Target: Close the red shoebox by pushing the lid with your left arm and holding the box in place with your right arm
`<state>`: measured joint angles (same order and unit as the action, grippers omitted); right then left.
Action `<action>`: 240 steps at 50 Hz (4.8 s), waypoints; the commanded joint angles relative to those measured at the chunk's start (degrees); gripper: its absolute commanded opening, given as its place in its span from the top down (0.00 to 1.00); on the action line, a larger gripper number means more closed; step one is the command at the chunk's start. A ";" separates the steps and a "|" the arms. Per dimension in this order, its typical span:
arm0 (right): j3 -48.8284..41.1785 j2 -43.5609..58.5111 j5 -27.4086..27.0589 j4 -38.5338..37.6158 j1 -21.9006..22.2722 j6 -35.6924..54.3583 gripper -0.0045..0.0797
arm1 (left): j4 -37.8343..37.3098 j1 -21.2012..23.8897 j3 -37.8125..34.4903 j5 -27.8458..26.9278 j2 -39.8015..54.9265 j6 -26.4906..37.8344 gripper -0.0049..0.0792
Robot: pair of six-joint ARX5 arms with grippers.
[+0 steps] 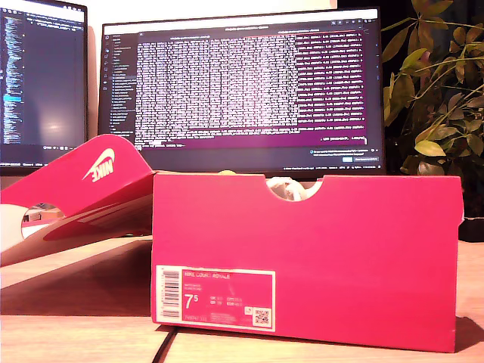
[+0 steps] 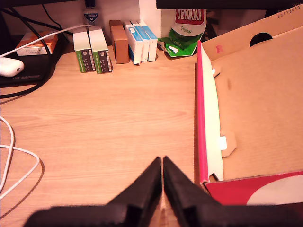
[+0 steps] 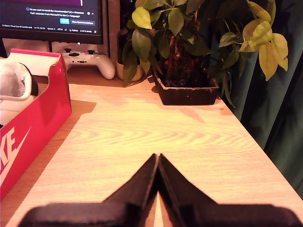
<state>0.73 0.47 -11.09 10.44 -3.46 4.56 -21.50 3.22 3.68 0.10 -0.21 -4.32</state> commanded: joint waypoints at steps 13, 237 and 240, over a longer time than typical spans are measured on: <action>-0.26 -0.37 0.04 -0.37 0.22 -0.09 0.96 | -0.79 -0.11 -1.31 -0.04 -0.46 -0.17 0.96; 33.83 83.27 36.37 -21.79 -10.38 -16.72 0.96 | -13.31 -4.13 63.43 -81.02 88.11 -6.21 0.96; 33.83 83.27 36.48 -22.01 -10.67 -16.72 0.96 | -13.22 -1.73 63.84 -81.07 87.82 -6.25 0.96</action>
<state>34.09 82.78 22.57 -10.96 -10.26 -12.34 -33.23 -3.42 70.41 -82.02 86.48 -10.35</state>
